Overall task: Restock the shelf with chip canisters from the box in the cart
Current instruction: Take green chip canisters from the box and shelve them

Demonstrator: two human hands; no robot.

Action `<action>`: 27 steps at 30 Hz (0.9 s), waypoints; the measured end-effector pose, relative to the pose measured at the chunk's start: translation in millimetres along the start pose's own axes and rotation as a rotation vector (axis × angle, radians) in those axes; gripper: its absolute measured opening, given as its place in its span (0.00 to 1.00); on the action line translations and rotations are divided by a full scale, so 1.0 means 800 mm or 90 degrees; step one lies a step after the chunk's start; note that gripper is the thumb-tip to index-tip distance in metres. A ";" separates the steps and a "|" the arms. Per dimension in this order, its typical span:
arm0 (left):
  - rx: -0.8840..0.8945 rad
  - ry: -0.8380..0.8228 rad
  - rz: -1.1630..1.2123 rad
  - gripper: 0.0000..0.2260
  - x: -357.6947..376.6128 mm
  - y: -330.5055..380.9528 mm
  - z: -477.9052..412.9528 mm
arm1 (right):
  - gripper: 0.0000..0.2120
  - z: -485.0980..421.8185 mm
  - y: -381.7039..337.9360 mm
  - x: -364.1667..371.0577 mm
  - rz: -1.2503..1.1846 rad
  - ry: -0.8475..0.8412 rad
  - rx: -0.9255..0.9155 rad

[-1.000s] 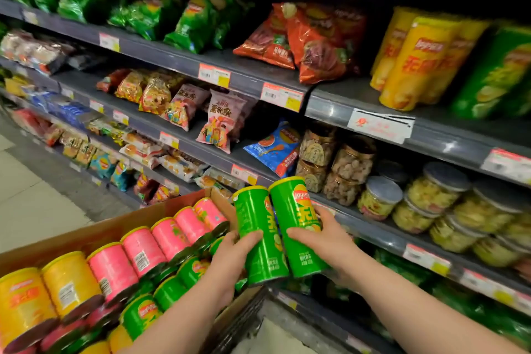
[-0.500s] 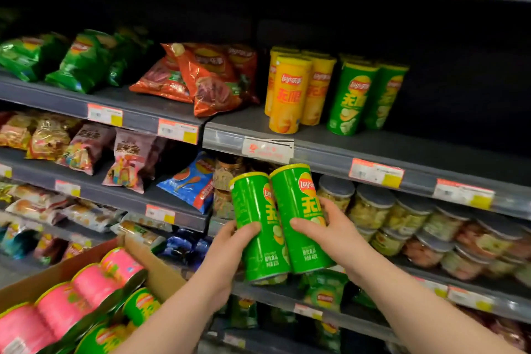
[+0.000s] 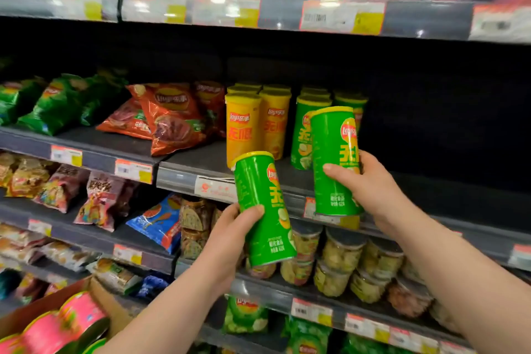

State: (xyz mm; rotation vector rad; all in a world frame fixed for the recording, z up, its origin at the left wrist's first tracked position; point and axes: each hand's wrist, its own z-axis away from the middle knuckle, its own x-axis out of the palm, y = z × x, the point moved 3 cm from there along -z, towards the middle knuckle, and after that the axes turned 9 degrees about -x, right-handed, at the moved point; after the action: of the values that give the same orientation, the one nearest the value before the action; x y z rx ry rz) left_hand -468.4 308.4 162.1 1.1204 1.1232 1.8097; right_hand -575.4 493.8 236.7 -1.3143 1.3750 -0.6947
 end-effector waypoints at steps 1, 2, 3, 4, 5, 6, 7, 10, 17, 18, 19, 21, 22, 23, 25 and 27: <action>0.003 0.001 -0.002 0.08 0.004 0.002 -0.001 | 0.24 -0.011 -0.001 -0.007 -0.001 0.008 -0.005; 0.007 0.008 -0.004 0.07 0.007 0.004 -0.003 | 0.23 -0.020 -0.001 -0.012 -0.001 0.020 -0.010; 0.010 0.015 -0.005 0.07 0.009 0.005 -0.004 | 0.22 -0.030 0.000 -0.018 -0.006 0.035 -0.014; 0.013 0.022 -0.006 0.07 0.011 0.007 -0.005 | 0.22 -0.039 0.001 -0.022 -0.010 0.053 -0.020; 0.016 0.028 -0.007 0.07 0.013 0.008 -0.007 | 0.22 -0.048 0.003 -0.025 -0.013 0.071 -0.025; 0.021 0.032 -0.009 0.07 0.014 0.011 -0.007 | 0.23 -0.057 0.005 -0.027 -0.007 0.086 -0.027; 0.026 0.035 -0.011 0.07 0.015 0.012 -0.008 | 0.24 -0.065 0.009 -0.029 0.005 0.096 -0.025; 0.040 0.047 -0.002 0.07 0.017 0.018 -0.008 | 0.29 -0.087 0.022 -0.029 0.054 0.103 0.008; 0.043 0.049 -0.010 0.06 0.019 0.021 -0.008 | 0.34 -0.115 0.045 -0.027 0.143 0.104 0.021; 0.040 0.049 -0.012 0.07 0.019 0.021 -0.008 | 0.35 -0.117 0.047 -0.027 0.149 0.100 0.021; 0.038 0.047 -0.012 0.07 0.019 0.020 -0.008 | 0.36 -0.119 0.050 -0.026 0.148 0.091 0.027; 0.035 0.041 -0.010 0.08 0.019 0.020 -0.009 | 0.36 -0.120 0.056 -0.025 0.144 0.063 0.058; 0.035 0.039 -0.010 0.08 0.020 0.021 -0.009 | 0.35 -0.119 0.059 -0.025 0.153 0.047 0.074; 0.037 0.037 -0.010 0.07 0.021 0.021 -0.009 | 0.34 -0.118 0.062 -0.024 0.167 0.034 0.086; 0.041 0.034 -0.012 0.07 0.023 0.023 -0.009 | 0.33 -0.118 0.068 -0.025 0.187 0.026 0.091; 0.044 0.032 -0.018 0.07 0.027 0.024 -0.011 | 0.33 -0.120 0.071 -0.025 0.197 0.034 0.083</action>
State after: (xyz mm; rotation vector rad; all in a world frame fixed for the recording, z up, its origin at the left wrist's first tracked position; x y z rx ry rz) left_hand -486.5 317.6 184.4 1.0986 1.2335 1.7982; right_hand -686.7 501.7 216.4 -0.9596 1.5094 -0.5988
